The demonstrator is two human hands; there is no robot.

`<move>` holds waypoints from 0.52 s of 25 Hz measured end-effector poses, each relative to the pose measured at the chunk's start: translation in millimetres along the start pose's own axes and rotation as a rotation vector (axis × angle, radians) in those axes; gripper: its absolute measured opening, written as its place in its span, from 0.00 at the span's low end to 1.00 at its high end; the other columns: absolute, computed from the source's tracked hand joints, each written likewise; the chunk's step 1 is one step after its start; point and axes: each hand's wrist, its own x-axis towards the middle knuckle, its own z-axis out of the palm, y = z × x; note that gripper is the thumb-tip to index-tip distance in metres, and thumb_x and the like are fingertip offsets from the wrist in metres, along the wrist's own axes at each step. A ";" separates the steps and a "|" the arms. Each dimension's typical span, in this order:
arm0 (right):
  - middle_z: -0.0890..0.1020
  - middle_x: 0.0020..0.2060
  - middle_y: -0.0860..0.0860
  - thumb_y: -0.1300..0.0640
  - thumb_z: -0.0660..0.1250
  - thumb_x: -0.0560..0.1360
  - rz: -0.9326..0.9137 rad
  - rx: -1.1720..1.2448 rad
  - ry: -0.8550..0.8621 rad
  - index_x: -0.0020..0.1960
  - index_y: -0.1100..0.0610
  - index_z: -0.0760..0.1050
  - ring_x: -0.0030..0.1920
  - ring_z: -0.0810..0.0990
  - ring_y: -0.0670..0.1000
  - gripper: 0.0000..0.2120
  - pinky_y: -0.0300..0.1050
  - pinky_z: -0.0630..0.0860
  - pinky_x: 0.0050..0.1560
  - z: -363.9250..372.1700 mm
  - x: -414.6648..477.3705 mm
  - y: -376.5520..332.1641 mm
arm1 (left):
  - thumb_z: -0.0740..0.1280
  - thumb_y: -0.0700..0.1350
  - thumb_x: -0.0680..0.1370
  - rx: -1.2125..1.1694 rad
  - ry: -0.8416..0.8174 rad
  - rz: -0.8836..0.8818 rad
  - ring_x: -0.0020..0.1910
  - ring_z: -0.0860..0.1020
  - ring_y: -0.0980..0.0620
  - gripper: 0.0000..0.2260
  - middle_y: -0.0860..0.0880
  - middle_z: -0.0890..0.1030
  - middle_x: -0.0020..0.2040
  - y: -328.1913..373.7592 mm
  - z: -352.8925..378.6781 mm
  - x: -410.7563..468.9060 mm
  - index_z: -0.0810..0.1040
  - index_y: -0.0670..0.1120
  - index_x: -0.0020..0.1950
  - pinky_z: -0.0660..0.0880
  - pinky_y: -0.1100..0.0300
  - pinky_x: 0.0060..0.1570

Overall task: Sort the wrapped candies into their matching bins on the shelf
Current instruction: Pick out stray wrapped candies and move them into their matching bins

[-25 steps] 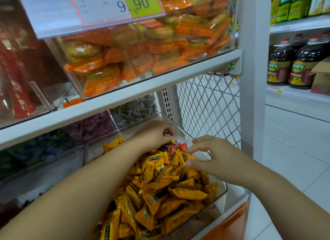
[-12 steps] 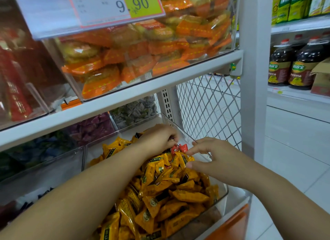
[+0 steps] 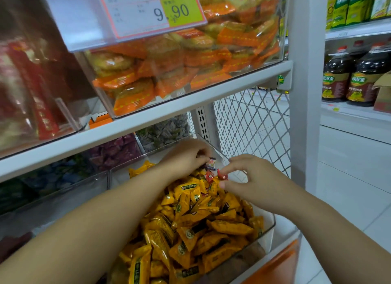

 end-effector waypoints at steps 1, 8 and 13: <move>0.72 0.59 0.45 0.46 0.69 0.71 -0.010 -0.003 0.055 0.54 0.45 0.79 0.64 0.69 0.45 0.11 0.40 0.64 0.62 2.7 0.7 -6.0 | 0.66 0.44 0.77 -0.034 0.048 -0.037 0.47 0.75 0.56 0.02 0.54 0.77 0.47 3.4 -11.6 -8.7 0.77 0.49 0.48 0.70 0.62 0.44; 0.75 0.51 0.41 0.52 0.69 0.73 -0.184 0.037 0.148 0.53 0.48 0.80 0.53 0.73 0.40 0.09 0.33 0.65 0.54 37.2 -18.0 -68.6 | 0.68 0.44 0.75 -0.177 0.374 -0.132 0.38 0.72 0.63 0.01 0.58 0.76 0.41 -0.4 -51.4 -121.7 0.78 0.49 0.46 0.65 0.76 0.37; 0.78 0.53 0.42 0.51 0.67 0.74 -0.262 -0.025 -0.008 0.54 0.47 0.79 0.51 0.73 0.40 0.09 0.34 0.64 0.49 64.7 -28.8 -108.1 | 0.67 0.43 0.76 -0.234 0.500 -0.299 0.32 0.71 0.61 0.05 0.58 0.75 0.34 -22.0 -71.5 -212.0 0.75 0.52 0.42 0.64 0.70 0.32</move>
